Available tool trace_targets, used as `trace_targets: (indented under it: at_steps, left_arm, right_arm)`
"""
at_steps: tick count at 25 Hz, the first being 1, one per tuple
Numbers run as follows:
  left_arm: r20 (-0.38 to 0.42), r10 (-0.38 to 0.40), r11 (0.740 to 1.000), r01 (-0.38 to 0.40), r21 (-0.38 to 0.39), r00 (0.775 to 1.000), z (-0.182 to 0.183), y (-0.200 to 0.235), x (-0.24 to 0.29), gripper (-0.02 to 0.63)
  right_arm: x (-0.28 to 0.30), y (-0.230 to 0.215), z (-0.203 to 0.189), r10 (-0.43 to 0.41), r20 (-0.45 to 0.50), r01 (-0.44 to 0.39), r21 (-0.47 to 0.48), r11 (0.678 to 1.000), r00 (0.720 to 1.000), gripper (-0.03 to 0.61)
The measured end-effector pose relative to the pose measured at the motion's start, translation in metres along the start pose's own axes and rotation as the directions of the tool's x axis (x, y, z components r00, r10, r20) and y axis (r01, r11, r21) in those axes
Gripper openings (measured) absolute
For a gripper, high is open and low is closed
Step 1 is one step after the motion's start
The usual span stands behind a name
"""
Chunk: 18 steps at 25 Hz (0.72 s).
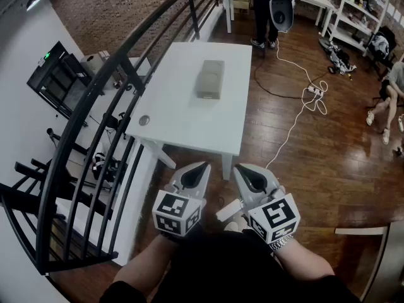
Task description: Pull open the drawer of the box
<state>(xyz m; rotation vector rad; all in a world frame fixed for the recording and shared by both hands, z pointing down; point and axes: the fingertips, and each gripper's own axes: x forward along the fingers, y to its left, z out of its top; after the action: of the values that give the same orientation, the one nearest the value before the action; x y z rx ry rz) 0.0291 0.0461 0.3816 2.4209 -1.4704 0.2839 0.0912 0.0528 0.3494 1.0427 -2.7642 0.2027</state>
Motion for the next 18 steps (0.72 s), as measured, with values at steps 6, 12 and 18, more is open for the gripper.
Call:
trace_targets:
  at_steps: [6,12,18]
  left_arm:
    - [0.001,-0.031,0.999,0.031,-0.034,1.000,-0.001,0.012,0.016,0.017]
    - [0.001,-0.068,0.996,0.068,-0.061,0.998,0.004,0.029,0.043,0.017]
    - [-0.021,-0.113,0.989,0.110,-0.103,0.993,0.011,0.057,0.069,0.017]
  right_arm:
    - [0.015,-0.004,-0.006,-0.008,-0.024,0.008,-0.001,1.000,1.000,-0.009]
    - [0.037,-0.019,-0.006,-0.031,-0.057,0.030,-0.007,1.000,0.998,-0.009]
    - [0.069,-0.031,0.000,-0.061,-0.102,0.062,0.003,0.998,0.993,-0.009]
